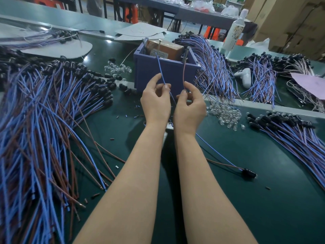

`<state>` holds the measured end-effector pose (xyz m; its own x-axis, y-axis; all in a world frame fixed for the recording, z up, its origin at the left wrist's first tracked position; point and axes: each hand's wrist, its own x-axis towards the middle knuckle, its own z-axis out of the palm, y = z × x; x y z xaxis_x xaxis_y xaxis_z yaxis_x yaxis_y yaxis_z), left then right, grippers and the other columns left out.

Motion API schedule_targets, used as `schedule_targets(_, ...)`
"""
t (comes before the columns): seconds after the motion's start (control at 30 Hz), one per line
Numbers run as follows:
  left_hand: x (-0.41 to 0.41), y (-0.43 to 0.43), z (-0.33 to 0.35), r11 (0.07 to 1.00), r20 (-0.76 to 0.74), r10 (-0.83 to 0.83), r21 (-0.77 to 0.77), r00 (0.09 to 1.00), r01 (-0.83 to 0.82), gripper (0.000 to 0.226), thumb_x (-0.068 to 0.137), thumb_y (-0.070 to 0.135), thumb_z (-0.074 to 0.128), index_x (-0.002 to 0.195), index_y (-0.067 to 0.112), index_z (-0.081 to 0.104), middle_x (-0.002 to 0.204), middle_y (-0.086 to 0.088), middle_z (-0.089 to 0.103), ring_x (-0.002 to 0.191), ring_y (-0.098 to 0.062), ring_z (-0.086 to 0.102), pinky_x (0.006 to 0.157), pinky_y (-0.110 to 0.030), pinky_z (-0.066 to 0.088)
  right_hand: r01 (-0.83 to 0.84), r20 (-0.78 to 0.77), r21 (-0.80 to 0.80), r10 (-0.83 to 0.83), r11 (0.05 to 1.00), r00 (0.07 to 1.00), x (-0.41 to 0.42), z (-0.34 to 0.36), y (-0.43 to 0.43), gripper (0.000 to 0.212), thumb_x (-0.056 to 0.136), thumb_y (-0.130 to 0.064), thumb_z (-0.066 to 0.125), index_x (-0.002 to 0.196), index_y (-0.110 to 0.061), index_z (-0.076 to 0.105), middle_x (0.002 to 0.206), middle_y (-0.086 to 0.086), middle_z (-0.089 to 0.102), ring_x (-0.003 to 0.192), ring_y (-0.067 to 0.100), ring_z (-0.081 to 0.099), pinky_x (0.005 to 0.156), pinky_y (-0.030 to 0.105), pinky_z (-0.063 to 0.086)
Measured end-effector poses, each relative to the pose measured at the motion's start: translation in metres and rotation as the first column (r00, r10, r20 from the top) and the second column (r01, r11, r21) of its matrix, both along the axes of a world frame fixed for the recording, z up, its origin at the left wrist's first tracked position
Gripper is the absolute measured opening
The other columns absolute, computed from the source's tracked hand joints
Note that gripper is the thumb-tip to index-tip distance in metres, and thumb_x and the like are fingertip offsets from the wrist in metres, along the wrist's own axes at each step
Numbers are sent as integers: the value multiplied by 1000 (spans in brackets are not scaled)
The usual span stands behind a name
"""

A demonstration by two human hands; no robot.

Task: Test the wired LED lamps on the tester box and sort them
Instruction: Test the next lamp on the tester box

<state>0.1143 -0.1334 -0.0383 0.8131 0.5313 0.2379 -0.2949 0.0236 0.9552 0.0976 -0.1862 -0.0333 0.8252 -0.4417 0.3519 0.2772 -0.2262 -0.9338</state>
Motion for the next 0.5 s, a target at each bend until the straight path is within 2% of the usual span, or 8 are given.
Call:
schedule_targets(0.27, 0, 0, 1, 1000, -1, -4, 16, 1000, 4, 35, 92, 2, 53, 126, 8, 54, 85, 3, 67, 91, -13, 66, 92, -35, 52, -9, -13, 2, 9, 1000, 1000, -1, 1, 1, 26, 92, -9, 52, 112, -16, 67, 90, 5, 71, 76, 13, 61, 78, 24, 48)
schedule_targets(0.5, 0, 0, 3, 1000, -8, -9, 9, 1000, 9, 35, 92, 3, 54, 127, 8, 54, 87, 1, 68, 92, -14, 66, 93, -34, 51, -14, -19, -4, 14, 1000, 1000, -3, 2, 1, 25, 92, -9, 52, 111, -16, 67, 90, 5, 71, 75, 12, 60, 77, 25, 47)
